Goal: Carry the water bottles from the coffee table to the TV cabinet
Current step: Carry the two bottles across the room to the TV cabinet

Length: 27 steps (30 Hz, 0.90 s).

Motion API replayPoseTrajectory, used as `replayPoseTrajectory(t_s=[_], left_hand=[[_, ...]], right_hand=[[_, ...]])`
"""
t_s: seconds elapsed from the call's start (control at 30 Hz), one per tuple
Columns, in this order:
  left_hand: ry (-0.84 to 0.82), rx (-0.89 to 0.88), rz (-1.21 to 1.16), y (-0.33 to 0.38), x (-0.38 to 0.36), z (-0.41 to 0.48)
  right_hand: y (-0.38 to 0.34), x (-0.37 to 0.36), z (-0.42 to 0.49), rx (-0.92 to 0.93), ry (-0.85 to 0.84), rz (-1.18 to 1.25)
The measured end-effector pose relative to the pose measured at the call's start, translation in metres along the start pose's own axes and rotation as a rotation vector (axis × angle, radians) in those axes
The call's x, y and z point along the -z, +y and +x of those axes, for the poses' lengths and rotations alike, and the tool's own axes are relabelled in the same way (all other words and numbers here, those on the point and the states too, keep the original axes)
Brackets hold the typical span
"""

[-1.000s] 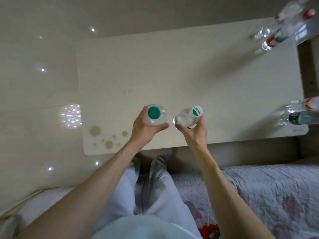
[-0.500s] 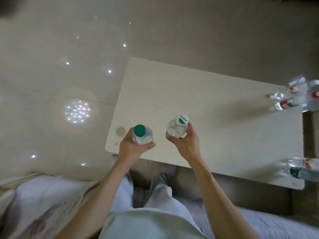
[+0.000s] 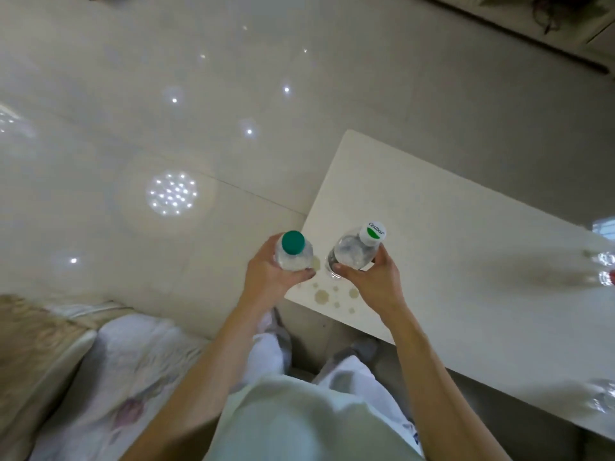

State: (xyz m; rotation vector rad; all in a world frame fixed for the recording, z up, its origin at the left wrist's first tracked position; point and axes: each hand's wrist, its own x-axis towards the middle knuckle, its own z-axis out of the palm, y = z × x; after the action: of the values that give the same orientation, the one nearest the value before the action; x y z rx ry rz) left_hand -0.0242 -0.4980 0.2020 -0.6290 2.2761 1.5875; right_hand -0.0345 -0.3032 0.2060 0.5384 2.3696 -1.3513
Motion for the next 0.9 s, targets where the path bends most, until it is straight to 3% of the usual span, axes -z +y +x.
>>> replayPoseTrajectory(t_s=[0.3, 0.9], left_hand=[[0.063, -0.062, 0.034, 0.023, 0.081, 0.019], [0.162, -0.017, -0.013, 0.078, 0.067, -0.009]], right_hand=[[-0.055, -0.014, 0.001, 0.069, -0.008, 0.014], [-0.081, 0.004, 0.019, 0.238, -0.104, 0.013]])
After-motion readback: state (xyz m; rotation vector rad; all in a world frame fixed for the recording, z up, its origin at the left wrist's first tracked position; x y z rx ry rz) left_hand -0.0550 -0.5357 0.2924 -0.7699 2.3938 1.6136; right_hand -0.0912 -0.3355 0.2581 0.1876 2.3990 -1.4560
